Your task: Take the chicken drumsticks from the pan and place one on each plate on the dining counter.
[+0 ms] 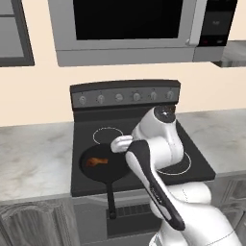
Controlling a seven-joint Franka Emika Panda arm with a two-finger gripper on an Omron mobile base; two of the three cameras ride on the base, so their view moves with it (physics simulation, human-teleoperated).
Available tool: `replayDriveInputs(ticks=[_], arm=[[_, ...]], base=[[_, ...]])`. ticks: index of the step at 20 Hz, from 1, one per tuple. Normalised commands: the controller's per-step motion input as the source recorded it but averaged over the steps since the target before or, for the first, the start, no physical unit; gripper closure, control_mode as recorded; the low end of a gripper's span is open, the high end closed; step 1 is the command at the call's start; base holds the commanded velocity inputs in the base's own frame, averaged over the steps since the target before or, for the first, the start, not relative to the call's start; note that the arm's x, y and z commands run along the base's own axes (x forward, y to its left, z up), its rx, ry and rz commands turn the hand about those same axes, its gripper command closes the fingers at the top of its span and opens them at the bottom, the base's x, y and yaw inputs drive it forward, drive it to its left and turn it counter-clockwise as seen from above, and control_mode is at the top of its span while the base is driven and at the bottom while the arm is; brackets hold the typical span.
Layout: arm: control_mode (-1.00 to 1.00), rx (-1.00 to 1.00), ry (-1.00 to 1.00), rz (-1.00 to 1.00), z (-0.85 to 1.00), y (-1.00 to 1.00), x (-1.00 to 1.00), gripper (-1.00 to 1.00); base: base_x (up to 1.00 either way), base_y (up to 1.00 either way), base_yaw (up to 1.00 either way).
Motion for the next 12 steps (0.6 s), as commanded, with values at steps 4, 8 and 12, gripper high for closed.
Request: replayDriveInputs(ticks=[4,8,12], arm=[[-1.0,-0.23,0.15,0.55,-0.09,0.31,0.11,-1.0],[-1.0,-0.24,0.05,0.52,-0.27,0.18,0.22,-1.0],[-1.0,-0.25,-0.05,0.39,-0.61,0.4,0.35,-1.0]], base=[[0.0,0.0,0.0],[0.0,0.0,0.0],[0.0,0.0,0.0]])
